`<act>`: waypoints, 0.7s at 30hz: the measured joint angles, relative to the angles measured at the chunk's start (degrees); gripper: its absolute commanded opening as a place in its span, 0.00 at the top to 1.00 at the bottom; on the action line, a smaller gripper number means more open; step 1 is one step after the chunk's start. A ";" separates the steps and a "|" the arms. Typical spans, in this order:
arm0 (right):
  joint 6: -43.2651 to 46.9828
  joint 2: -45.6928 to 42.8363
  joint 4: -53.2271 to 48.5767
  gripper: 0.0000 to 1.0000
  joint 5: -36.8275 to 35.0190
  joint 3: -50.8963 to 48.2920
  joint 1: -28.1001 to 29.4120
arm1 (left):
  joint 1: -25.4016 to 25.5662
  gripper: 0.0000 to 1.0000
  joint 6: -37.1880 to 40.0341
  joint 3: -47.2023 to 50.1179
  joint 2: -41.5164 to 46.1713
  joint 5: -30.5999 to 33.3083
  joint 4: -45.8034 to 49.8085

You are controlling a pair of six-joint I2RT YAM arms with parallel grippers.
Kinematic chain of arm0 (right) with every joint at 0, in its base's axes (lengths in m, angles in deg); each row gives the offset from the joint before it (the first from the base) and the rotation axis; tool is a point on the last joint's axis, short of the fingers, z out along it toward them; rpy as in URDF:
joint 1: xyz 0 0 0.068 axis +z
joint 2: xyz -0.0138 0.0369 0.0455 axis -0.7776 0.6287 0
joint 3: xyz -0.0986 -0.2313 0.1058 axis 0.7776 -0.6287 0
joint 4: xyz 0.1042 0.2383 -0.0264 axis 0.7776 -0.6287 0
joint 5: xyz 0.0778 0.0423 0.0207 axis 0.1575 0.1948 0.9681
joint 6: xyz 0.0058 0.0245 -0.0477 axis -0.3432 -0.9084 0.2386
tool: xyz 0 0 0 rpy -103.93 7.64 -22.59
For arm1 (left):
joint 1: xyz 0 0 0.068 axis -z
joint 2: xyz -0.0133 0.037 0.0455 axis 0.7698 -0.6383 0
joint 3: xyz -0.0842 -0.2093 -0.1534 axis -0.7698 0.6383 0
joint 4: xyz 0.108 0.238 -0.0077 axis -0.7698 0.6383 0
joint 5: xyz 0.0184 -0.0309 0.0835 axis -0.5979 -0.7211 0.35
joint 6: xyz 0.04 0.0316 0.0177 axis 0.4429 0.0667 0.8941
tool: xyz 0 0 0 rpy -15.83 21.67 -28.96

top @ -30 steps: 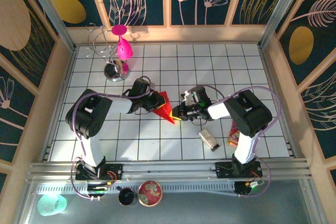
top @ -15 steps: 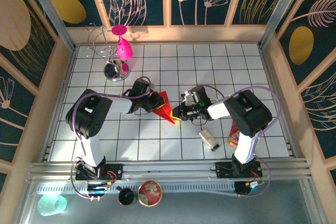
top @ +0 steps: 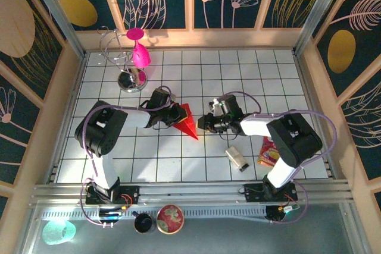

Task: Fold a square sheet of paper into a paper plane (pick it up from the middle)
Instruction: Fourth fold the wing at the center of the table.

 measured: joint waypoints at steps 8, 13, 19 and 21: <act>2.82 1.51 -2.47 0.84 -2.29 6.23 4.76 | 0.00 0.92 0.00 0.00 0.00 0.00 0.00; 3.39 4.70 -2.60 0.86 -2.27 7.10 5.49 | 0.00 0.92 0.00 0.00 0.00 0.02 0.00; 3.41 6.75 -3.28 0.86 -2.29 7.10 5.49 | 0.00 0.92 0.00 0.00 0.00 0.02 0.09; 3.41 6.86 -3.61 0.86 -2.29 7.10 5.49 | 0.00 0.92 0.00 0.00 -0.07 0.02 0.20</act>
